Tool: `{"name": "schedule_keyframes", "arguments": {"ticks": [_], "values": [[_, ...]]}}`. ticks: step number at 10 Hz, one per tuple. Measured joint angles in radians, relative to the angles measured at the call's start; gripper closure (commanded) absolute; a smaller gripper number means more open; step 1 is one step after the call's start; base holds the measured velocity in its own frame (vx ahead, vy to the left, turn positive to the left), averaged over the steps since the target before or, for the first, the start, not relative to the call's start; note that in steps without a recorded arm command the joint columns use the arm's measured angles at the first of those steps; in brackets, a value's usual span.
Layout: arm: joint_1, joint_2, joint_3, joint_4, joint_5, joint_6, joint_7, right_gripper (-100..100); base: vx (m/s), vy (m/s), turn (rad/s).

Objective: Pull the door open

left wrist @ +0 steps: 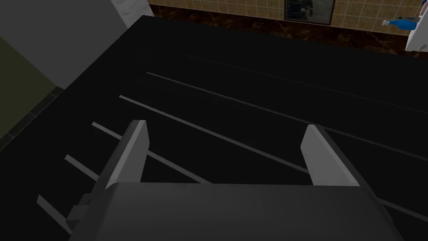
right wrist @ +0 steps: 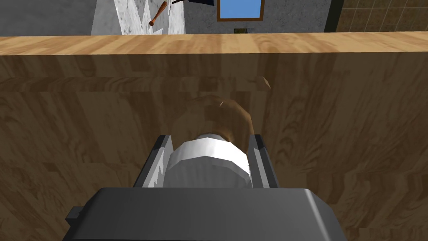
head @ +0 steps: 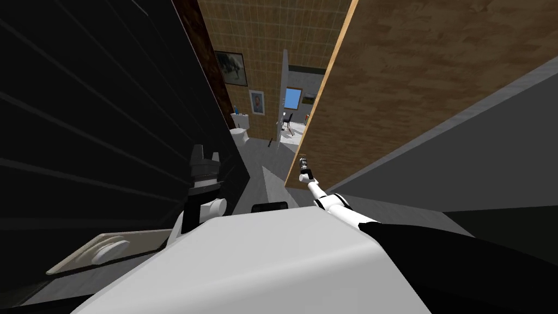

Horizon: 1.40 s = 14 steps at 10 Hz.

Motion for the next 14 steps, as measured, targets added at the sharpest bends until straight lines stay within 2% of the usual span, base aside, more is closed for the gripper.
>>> {"name": "schedule_keyframes", "arguments": {"ticks": [6,8,9,14], "values": [[0.031,-0.029,0.062,-0.041,0.009,0.007,-0.052,100,-0.215,-0.082,0.13],[0.034,-0.04,0.084,-0.048,0.013,0.004,-0.074,100,-0.155,-0.065,0.07],[0.037,-0.038,0.088,-0.047,0.014,0.005,-0.076,100,-0.145,-0.071,0.099],[0.039,-0.07,0.147,-0.064,0.016,-0.006,-0.119,100,-0.234,-0.093,0.114]]}}
